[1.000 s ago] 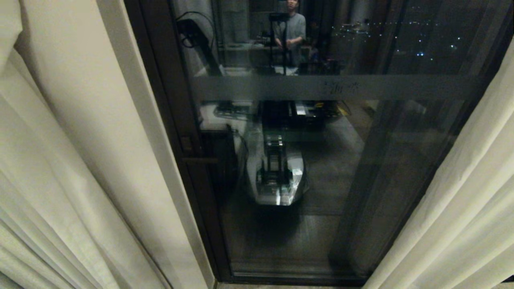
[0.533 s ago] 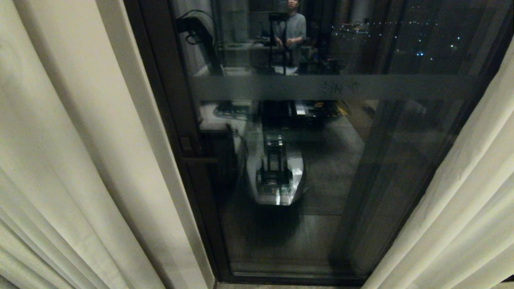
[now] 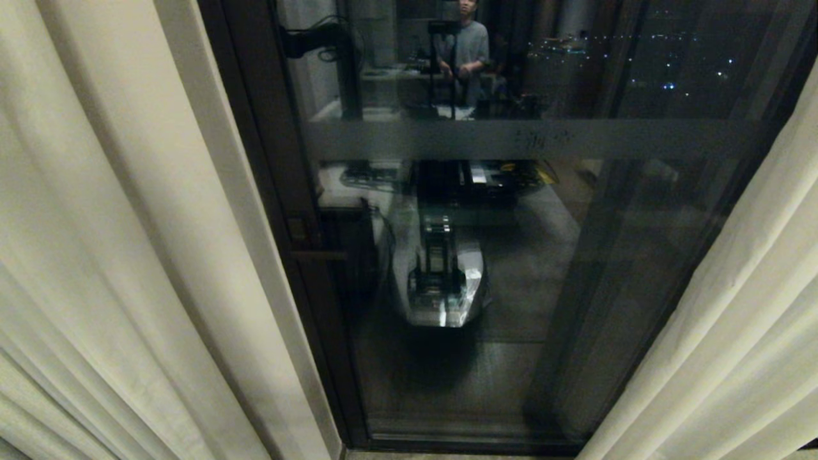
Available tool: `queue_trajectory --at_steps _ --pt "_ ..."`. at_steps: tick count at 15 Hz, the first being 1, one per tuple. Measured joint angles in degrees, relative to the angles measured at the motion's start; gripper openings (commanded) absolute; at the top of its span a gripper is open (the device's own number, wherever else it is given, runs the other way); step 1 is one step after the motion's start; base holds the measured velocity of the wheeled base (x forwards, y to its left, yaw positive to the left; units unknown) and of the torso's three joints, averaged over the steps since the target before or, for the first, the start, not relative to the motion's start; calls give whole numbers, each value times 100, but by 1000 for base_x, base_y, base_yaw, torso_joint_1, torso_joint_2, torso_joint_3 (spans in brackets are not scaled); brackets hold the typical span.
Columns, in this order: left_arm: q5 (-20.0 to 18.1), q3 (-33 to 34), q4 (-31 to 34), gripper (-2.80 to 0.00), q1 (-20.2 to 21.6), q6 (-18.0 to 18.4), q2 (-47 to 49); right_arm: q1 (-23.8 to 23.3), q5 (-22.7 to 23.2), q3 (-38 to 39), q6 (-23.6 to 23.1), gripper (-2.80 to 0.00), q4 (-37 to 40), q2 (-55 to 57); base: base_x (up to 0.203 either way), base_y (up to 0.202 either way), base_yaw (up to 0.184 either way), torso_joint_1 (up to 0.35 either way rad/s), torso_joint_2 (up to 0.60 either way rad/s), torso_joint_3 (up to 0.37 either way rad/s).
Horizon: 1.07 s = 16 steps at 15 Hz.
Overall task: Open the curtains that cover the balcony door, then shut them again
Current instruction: Pull the inner curtains open on both sides
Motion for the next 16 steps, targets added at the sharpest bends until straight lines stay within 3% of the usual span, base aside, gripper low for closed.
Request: queue_trajectory --at_steps 3,5,6,16 --pt "22 1518 -10 0 23 61 -1055 -4 -2 0 2 -280 0 0 0 0 0 0 0 0" --pt "28 2118 -61 0 38 81 -1565 -2 -2 0 2 -280 0 0 0 0 0 0 0 0" --pt "12 2208 -66 -280 38 87 -1705 2 0 0 2 -280 0 0 0 0 0 0 0 0" --pt "-35 2296 -2 -280 11 77 -1921 0 0 0 1 -280 0 0 0 0 0 0 0 0"
